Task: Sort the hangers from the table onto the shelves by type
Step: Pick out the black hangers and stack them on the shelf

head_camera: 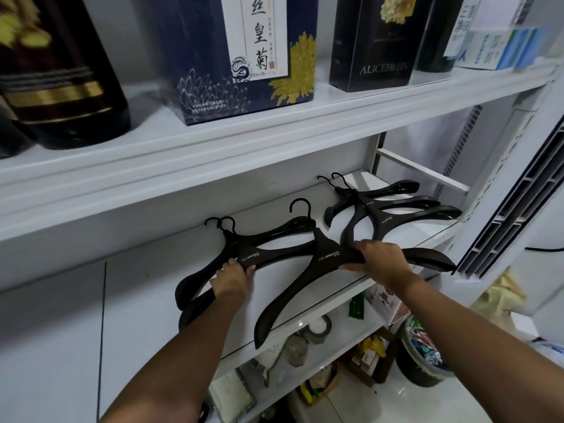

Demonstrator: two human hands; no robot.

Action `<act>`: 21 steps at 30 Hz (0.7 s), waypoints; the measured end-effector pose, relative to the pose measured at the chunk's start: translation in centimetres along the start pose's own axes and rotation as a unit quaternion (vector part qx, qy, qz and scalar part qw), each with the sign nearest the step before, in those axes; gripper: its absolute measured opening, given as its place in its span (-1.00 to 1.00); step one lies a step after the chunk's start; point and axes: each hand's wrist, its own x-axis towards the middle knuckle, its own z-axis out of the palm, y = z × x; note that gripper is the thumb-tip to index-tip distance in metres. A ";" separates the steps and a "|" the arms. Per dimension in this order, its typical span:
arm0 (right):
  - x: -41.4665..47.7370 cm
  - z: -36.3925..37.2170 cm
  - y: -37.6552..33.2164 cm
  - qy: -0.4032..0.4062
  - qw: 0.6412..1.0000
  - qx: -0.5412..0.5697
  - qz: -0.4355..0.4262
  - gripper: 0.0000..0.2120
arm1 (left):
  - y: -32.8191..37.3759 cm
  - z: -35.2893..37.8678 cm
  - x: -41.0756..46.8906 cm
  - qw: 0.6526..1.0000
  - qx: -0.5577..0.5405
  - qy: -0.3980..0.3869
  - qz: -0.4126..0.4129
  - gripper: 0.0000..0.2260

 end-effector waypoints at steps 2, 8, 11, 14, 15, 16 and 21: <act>0.5 0.2 -0.6 -0.010 1.000 0.014 -0.007 -0.47 | 0.0 0.2 0.0 1.000 0.006 0.000 0.005 -0.48; 1.7 0.9 -2.4 -0.025 0.999 0.022 -0.041 -0.48 | 0.3 0.1 0.5 1.000 -0.002 0.000 0.021 -0.48; 2.3 1.6 -2.8 -0.025 0.998 0.018 -0.059 -0.46 | 0.6 -0.1 0.8 1.000 0.012 -0.001 0.016 -0.48; 2.8 2.4 -3.5 -0.029 0.996 0.018 -0.088 -0.44 | 0.8 -0.2 1.0 0.999 0.047 -0.016 0.021 -0.47; 2.9 2.7 -3.8 -0.029 0.995 0.020 -0.097 -0.44 | 0.8 -0.3 1.0 0.998 0.054 -0.019 0.021 -0.48; 3.0 2.9 -4.1 -0.028 0.994 0.023 -0.105 -0.44 | 0.8 -0.4 0.9 0.998 0.060 -0.020 0.021 -0.49; 3.9 3.6 -5.9 -0.038 0.990 0.046 -0.131 -0.44 | 0.3 -1.2 0.6 0.998 0.054 -0.021 0.033 -0.53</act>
